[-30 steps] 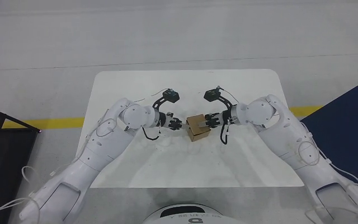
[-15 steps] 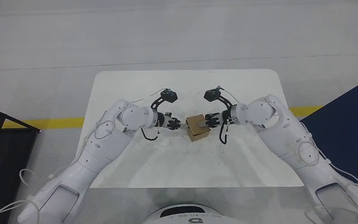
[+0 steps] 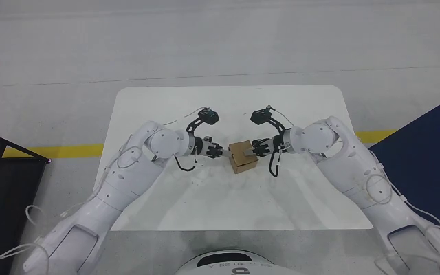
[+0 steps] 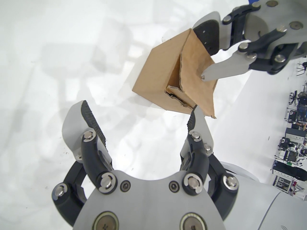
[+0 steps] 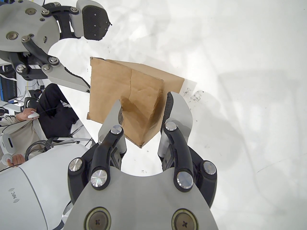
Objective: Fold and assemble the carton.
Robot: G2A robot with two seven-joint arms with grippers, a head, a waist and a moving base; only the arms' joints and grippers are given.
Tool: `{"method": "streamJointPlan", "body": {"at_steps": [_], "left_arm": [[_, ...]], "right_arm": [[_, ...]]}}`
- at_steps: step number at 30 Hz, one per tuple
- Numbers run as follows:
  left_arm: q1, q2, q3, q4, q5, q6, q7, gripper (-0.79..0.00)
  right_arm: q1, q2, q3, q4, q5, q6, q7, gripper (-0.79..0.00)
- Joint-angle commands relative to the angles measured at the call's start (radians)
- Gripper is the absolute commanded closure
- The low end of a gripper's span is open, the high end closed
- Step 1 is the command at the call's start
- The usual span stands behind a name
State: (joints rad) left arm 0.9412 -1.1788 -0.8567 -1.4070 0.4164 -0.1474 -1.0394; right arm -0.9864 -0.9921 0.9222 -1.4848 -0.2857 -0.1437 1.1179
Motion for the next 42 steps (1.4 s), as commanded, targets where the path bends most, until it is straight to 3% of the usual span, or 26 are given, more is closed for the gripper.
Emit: {"method": "streamJointPlan", "body": {"at_steps": [1, 7, 19, 42], "left_arm": [[0.004, 0.004, -0.020, -0.001, -0.009, 0.000, 0.012, -0.785], [0.009, 0.010, -0.045, -0.018, -0.009, 0.002, 0.024, -0.785], [-0.032, -0.017, 0.035, 0.062, 0.001, -0.003, 0.040, -0.785], [-0.079, -0.047, 0.095, 0.125, 0.004, -0.006, 0.041, -0.785]], "right_arm": [[-0.001, 0.000, 0.001, -0.001, -0.001, -0.001, 0.001, -0.357], [-0.005, 0.001, 0.005, -0.007, -0.006, -0.001, 0.000, -0.354], [-0.016, 0.004, 0.016, -0.020, -0.012, -0.002, 0.002, -0.357], [-0.031, 0.007, 0.026, -0.042, -0.033, 0.012, 0.003, -0.354]]}}
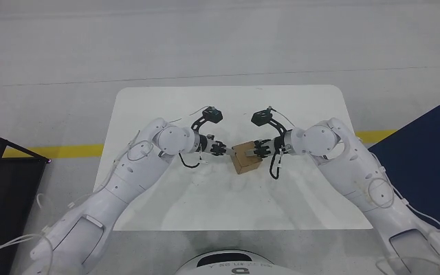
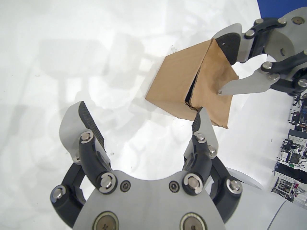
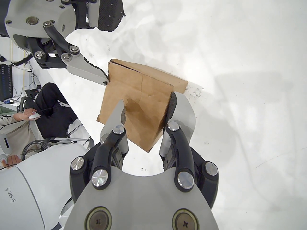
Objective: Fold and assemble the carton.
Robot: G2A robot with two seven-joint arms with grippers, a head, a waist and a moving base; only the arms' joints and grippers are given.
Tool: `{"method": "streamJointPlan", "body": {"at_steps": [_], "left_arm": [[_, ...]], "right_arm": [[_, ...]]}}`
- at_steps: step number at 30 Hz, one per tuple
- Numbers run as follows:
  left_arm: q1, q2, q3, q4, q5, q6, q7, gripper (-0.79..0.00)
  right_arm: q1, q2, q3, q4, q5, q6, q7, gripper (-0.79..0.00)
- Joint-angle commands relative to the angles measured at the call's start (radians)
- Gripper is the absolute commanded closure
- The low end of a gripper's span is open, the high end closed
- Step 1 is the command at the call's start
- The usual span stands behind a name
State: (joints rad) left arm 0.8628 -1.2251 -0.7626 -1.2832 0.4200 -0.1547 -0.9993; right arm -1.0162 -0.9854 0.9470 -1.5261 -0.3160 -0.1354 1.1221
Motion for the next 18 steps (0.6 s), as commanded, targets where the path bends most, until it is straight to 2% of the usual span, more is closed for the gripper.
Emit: {"method": "streamJointPlan", "body": {"at_steps": [1, 9, 18], "left_arm": [[-0.001, -0.001, 0.002, 0.002, 0.000, 0.001, 0.001, -0.785], [-0.003, -0.005, 0.005, 0.006, 0.007, 0.003, 0.001, -0.785], [-0.002, -0.004, -0.007, 0.005, 0.009, -0.002, 0.000, -0.785]], "right_arm": [[-0.002, 0.000, 0.002, -0.002, -0.006, 0.008, -0.004, -0.354], [-0.008, 0.000, -0.003, -0.018, -0.053, 0.064, -0.017, -0.351], [-0.002, -0.004, -0.016, -0.020, -0.077, 0.078, -0.006, -0.354]]}}
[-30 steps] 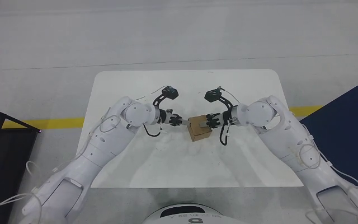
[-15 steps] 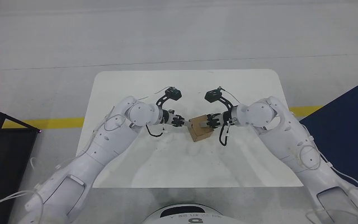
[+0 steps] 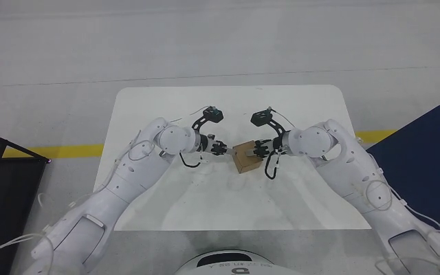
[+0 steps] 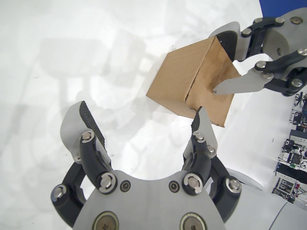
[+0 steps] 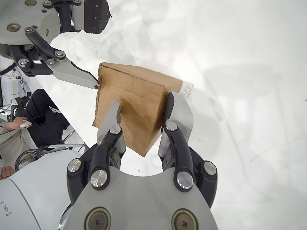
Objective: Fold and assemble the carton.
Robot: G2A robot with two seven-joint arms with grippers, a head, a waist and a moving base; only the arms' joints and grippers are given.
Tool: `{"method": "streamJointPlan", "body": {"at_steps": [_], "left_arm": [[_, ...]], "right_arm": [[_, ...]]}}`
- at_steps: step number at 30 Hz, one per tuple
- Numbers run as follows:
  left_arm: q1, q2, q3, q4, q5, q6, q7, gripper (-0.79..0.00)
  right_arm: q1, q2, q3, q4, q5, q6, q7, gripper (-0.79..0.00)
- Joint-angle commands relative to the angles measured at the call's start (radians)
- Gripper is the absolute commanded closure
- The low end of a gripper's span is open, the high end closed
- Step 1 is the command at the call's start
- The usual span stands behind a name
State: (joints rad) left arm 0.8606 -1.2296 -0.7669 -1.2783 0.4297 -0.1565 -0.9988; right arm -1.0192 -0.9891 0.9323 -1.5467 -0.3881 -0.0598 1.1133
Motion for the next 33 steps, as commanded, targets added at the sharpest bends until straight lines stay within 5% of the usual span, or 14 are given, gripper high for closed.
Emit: {"method": "streamJointPlan", "body": {"at_steps": [1, 14, 18, 19, 20, 21, 28, 33], "left_arm": [[0.002, 0.001, -0.005, -0.002, -0.001, -0.001, -0.002, -0.785], [0.042, 0.027, -0.079, -0.056, 0.005, -0.014, -0.007, -0.785], [0.069, 0.040, -0.114, -0.083, 0.000, -0.024, -0.008, -0.785], [0.078, 0.044, -0.126, -0.090, -0.001, -0.030, -0.006, -0.785], [0.088, 0.048, -0.138, -0.099, -0.004, -0.037, -0.002, -0.785], [0.100, 0.052, -0.152, -0.110, -0.011, -0.047, 0.003, -0.785], [0.200, 0.087, -0.264, -0.171, -0.012, -0.161, 0.089, -0.785], [0.263, 0.108, -0.334, -0.180, 0.006, -0.233, 0.158, -0.785]], "right_arm": [[0.002, -0.001, -0.003, -0.001, -0.008, 0.004, 0.005, -0.363], [-0.051, 0.012, 0.068, -0.032, 0.026, -0.017, -0.070, -0.416], [-0.102, 0.023, 0.125, -0.067, 0.022, 0.000, -0.135, -0.339], [-0.121, 0.026, 0.145, -0.084, 0.034, -0.010, -0.162, -0.262], [-0.144, 0.030, 0.166, -0.099, 0.048, -0.031, -0.188, -0.058], [-0.167, 0.034, 0.186, -0.110, 0.061, -0.052, -0.205, 0.000], [-0.232, 0.046, 0.243, -0.124, 0.159, -0.230, -0.212, 0.000], [-0.203, 0.044, 0.205, -0.131, 0.109, -0.221, -0.142, 0.000]]}}
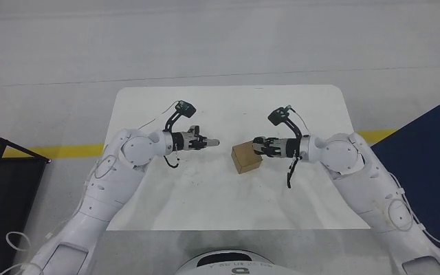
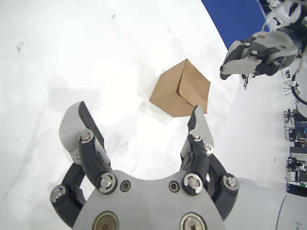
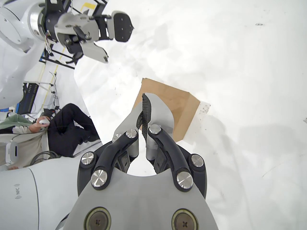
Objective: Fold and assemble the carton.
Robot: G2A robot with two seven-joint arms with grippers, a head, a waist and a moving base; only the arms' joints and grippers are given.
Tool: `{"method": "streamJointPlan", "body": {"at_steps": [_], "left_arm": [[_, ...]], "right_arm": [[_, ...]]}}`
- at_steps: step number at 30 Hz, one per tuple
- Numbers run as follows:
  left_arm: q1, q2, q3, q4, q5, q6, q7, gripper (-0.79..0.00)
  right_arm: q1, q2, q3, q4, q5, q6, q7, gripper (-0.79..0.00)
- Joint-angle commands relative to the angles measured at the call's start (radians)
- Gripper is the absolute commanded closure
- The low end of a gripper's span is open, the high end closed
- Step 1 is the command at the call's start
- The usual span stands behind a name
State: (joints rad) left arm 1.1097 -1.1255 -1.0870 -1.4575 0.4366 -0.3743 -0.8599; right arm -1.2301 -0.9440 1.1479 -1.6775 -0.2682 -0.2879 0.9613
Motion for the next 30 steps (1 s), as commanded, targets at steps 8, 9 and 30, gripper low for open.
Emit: {"method": "streamJointPlan", "body": {"at_steps": [8, 9, 30], "left_arm": [[0.018, 0.004, -0.017, -0.001, -0.004, -0.020, 0.024, -0.785], [0.018, 0.004, -0.017, -0.001, -0.004, -0.020, 0.024, -0.785], [0.018, 0.004, -0.017, -0.001, -0.004, -0.020, 0.024, -0.785]], "right_arm": [[0.089, -0.021, -0.105, 0.036, -0.073, 0.082, 0.065, 0.000], [0.099, -0.023, -0.117, 0.041, -0.081, 0.092, 0.073, 0.000], [0.122, -0.032, -0.145, 0.043, -0.108, 0.097, 0.073, 0.000]]}}
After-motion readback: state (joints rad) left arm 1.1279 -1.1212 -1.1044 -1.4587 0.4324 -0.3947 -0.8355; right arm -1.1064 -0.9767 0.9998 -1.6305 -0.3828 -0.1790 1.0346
